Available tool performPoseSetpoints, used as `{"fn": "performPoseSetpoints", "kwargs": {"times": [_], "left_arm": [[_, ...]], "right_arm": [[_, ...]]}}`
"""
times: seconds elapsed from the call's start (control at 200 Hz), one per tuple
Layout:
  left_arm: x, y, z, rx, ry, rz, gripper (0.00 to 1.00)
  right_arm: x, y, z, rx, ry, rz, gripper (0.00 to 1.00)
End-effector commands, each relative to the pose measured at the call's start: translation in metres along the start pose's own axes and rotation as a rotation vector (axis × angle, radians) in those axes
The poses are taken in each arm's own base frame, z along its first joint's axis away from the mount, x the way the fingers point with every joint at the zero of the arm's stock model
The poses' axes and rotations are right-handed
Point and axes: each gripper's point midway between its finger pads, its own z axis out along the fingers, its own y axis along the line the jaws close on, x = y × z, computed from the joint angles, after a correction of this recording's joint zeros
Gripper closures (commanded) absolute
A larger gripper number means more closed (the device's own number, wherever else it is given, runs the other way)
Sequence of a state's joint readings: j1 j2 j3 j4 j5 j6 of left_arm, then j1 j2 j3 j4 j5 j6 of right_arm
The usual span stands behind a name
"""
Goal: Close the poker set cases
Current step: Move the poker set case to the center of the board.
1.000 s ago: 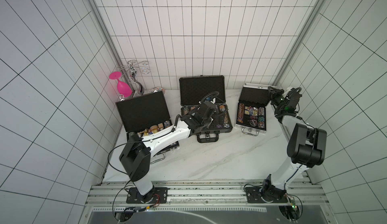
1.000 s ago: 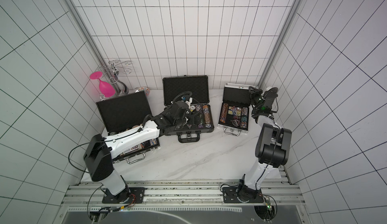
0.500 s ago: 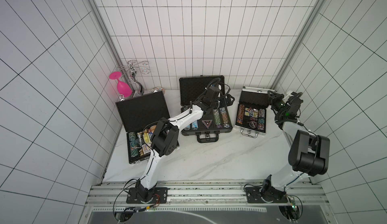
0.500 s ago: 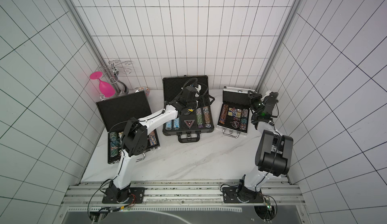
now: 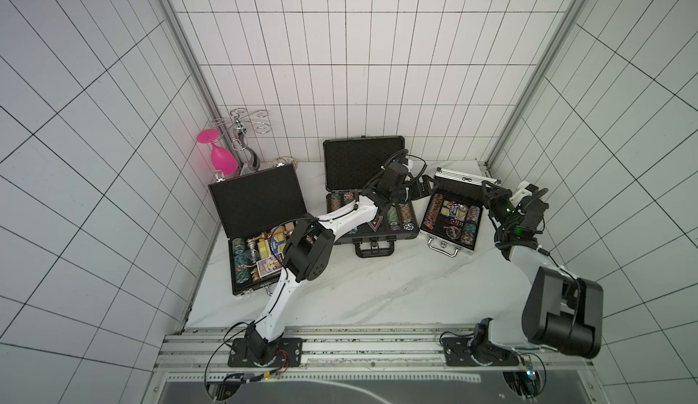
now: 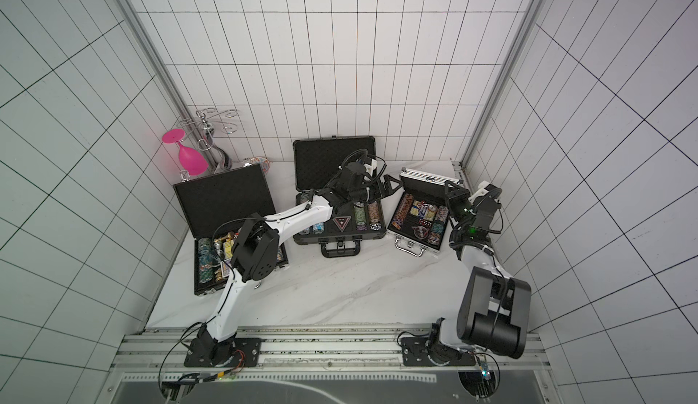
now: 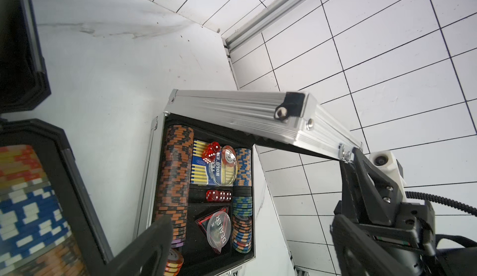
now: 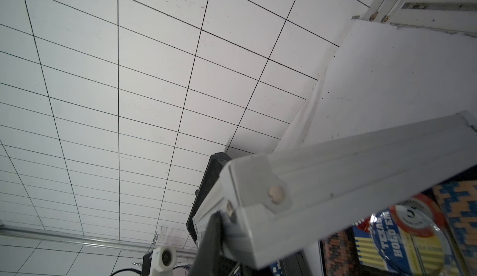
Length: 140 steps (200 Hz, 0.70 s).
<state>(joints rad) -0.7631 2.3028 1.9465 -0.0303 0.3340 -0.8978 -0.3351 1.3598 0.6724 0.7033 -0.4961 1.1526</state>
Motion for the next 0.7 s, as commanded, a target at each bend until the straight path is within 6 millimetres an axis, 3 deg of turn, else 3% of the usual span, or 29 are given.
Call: {"fn": "performPoseSetpoints", "kwargs": {"times": [0.0,0.25,0.505,0.695], "left_arm": [[-0.006,-0.008,-0.012,0.007,-0.033,0.006,0.03],[-0.008,-0.009,-0.042,-0.075,-0.046,0.08,0.03],[0.005,-0.022,-0.045,-0.108,-0.013,0.156,0.03],[0.011,-0.028,-0.043,-0.112,-0.002,0.167,0.03]], "right_arm": [[0.009,-0.032,-0.022,0.124,-0.005,-0.107,0.94],[-0.014,-0.041,-0.046,0.186,-0.026,-0.078,0.97],[-0.027,-0.056,-0.073,0.265,-0.034,-0.052,0.99],[-0.013,-0.055,-0.068,0.232,0.085,-0.018,0.99]]}}
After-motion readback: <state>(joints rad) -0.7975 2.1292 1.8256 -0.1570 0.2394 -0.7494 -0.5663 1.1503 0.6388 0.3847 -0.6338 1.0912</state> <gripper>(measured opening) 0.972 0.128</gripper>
